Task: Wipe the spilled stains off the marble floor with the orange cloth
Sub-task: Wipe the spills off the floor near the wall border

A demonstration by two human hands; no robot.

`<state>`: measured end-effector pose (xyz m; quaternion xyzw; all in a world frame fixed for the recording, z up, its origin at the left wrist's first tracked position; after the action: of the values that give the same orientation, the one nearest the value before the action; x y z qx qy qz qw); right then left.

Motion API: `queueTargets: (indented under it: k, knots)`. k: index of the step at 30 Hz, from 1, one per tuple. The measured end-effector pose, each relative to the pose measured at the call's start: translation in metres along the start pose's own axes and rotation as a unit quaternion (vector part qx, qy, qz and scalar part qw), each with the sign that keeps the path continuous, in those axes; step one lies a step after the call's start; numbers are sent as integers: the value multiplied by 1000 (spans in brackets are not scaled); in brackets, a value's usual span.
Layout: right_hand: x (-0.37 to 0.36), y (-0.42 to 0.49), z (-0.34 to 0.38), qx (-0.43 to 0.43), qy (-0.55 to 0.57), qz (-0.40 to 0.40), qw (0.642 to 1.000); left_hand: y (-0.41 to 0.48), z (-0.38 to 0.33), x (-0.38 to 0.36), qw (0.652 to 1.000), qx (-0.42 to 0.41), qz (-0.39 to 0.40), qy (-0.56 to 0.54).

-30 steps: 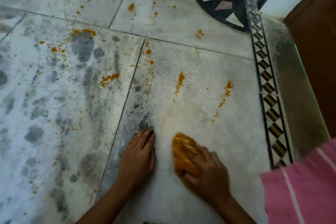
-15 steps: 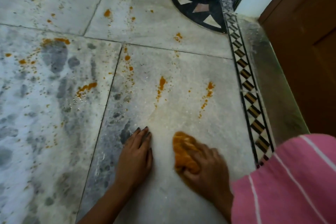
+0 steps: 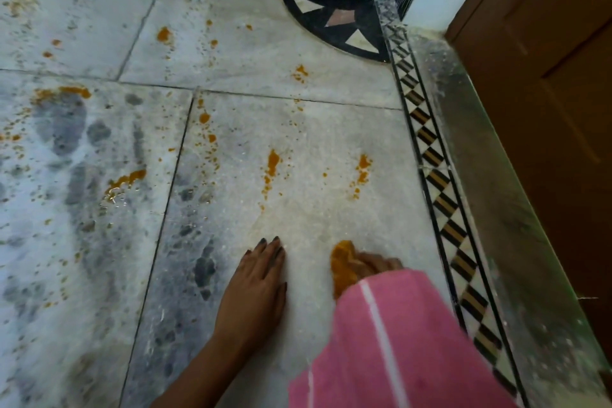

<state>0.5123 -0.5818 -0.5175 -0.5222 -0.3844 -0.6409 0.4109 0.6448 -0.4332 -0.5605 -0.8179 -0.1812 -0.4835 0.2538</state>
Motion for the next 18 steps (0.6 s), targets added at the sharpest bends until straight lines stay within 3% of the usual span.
queueTargets:
  k: [2,5,8,10,12,14,16,18]
  knots:
    - [12,24,-21,-93,-23,-17,995,-9,-5,-2,999,-13,-6,-33]
    - [23,85,-15,-229,43,10,973,-9,-18,12,997,-24,-70,-6]
    - [15,64,31,-79,45,6,996,1,-21,20,997,-13,-67,24]
    - [14,22,23,-14,52,26,998,2,-21,25,998,-24,-51,27]
    - [21,16,-16,-57,48,27,997,0,-21,31,996,-40,-73,37]
    - [25,44,-50,-163,31,18,986,0,-22,33,994,-48,-89,35]
    - [24,81,-51,-227,28,4,974,3,-25,30,994,-42,-97,42]
    - [19,95,-28,-217,42,2,975,6,-28,27,993,-35,-100,46]
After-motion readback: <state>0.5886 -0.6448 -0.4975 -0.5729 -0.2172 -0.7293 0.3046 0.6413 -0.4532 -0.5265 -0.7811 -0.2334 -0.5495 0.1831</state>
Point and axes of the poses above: each hand's wrist, its own y-axis towards the middle knuckle, its own x-axis out of the back of the hand, z = x × y, the point moved 7 cm from there along y, towards the middle knuckle, and after that the axes turned 2 degrees about z, right-handed, at the moved point
